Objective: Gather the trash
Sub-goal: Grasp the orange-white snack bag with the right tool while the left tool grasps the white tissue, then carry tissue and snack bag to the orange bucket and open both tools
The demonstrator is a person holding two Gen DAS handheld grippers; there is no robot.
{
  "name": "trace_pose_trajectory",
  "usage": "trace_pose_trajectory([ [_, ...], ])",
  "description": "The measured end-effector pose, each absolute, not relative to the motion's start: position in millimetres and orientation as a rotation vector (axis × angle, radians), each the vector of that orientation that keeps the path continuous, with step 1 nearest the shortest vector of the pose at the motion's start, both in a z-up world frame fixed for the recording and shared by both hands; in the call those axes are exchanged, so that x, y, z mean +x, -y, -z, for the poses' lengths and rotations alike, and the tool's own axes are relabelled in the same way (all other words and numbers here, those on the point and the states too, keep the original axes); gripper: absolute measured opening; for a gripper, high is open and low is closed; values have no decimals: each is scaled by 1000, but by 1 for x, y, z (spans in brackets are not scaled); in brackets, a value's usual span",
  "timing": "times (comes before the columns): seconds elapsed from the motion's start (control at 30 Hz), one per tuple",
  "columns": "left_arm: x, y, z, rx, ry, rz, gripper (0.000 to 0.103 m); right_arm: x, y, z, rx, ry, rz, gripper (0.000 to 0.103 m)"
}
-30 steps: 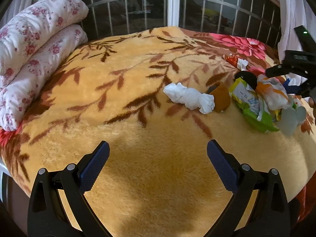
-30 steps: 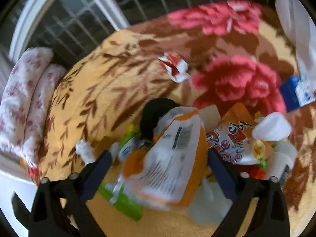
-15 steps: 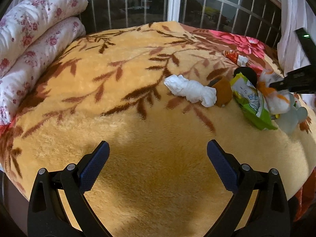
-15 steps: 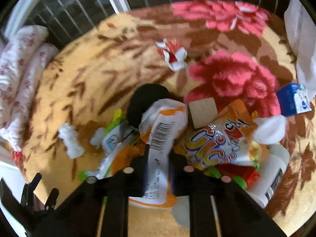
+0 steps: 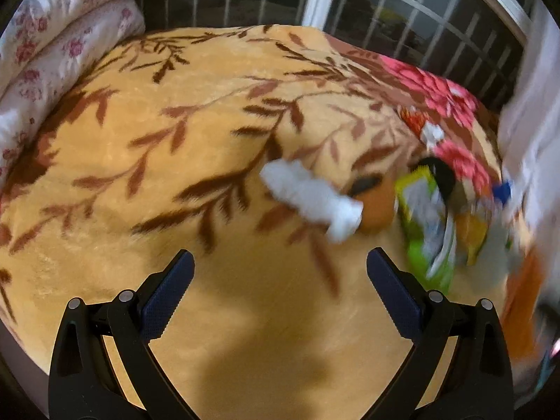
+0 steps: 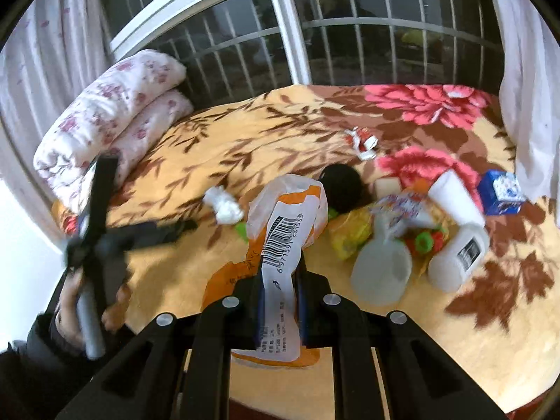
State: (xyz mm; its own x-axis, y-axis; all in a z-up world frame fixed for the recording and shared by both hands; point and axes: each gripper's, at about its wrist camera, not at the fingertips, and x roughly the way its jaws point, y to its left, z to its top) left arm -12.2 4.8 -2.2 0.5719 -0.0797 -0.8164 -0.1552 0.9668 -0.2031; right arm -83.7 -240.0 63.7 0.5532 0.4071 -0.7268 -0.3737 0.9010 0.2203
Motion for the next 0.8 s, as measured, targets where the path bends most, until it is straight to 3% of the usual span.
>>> trace_pose_trajectory([
  [0.33,63,4,28,-535,-1114,-224,94,-81,274,-42,126,-878,-463,15],
  [0.4,73,11,35,-510,-1133,-269,82,-79,279,-36,133,-887,-464,15],
  [0.43,77,13,41,-504,-1151,-278,61,-77,283,-32,147,-896,-466,15],
  [0.5,80,16,49,-470,-1160,-329,45,-75,287,-28,168,-900,-473,15],
  [0.53,80,17,48,-456,-1147,-341,33,-74,288,-28,176,-900,-477,15],
  [0.8,40,17,14,-341,-1024,-277,29,-83,292,-36,209,-859,-478,15],
])
